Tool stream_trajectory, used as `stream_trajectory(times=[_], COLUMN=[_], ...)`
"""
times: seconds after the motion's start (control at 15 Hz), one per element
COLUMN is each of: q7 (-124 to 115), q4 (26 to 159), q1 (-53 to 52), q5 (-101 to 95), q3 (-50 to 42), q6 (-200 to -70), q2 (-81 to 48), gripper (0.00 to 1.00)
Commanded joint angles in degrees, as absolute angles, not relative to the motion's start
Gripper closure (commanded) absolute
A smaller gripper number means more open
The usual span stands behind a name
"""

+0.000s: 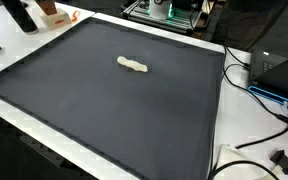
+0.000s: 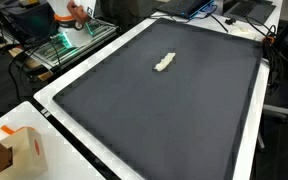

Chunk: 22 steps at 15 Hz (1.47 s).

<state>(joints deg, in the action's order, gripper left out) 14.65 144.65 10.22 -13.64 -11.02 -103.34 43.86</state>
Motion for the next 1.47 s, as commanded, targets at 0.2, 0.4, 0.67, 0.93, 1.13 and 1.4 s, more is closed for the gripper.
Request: stream_trajectory(times=[0.2, 0.4, 0.67, 0.93, 1.13, 1.4], q7=[14.3, 14.3, 14.2, 14.8, 14.8, 14.9], q4=[144.5, 144.5, 144.5, 144.4, 144.4, 144.4], q1=[9.5, 9.5, 9.5, 9.1, 9.0, 8.9], q5=[-14.0, -14.0, -14.2, -14.1, -14.1, -14.1], q3=[-11.5, -11.5, -11.5, -11.5, -11.5, -11.6], q6=[-103.1, -103.1, -103.1, -102.9, -102.8, -102.8], q2=[43.9, 43.9, 43.9, 44.0, 44.0, 44.1], gripper=[0.0, 0.0, 0.0, 0.27, 0.47, 0.79])
